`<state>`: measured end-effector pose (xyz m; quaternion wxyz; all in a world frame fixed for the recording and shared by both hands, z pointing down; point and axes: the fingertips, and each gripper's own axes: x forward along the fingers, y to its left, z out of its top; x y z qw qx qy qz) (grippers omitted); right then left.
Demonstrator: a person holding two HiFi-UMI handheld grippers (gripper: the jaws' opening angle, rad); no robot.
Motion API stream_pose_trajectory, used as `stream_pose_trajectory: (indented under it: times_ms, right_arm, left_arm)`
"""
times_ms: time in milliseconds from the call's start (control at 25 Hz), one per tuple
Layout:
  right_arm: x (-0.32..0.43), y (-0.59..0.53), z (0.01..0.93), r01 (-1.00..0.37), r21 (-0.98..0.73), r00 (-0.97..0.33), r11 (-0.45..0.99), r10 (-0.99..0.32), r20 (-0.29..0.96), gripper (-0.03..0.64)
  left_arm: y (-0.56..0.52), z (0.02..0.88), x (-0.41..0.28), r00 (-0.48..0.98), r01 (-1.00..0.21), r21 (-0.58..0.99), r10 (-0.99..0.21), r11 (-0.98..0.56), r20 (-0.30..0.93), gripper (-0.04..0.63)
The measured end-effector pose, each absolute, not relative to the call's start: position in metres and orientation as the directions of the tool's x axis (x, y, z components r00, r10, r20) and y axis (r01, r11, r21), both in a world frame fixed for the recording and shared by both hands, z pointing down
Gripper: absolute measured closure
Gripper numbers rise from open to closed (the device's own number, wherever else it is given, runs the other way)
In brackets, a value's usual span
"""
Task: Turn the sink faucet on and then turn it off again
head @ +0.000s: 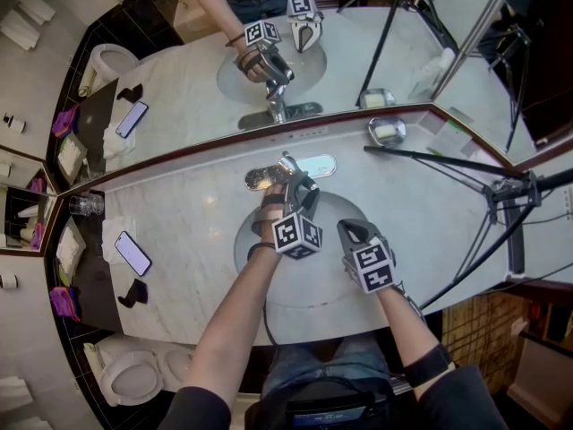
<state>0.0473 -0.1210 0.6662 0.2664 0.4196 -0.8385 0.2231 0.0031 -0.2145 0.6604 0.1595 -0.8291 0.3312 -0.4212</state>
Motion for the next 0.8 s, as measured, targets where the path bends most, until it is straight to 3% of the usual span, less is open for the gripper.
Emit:
stream_pose_trajectory:
  times_ms: [800]
  right_arm:
    - [0.070, -0.112, 0.642, -0.829, -0.122, -0.493, 0.546, -0.610, 0.620, 0.595]
  left_arm:
    - [-0.202, 0.661, 0.000, 0.409, -0.396, -0.514, -0.647, -0.761, 0.644, 0.403]
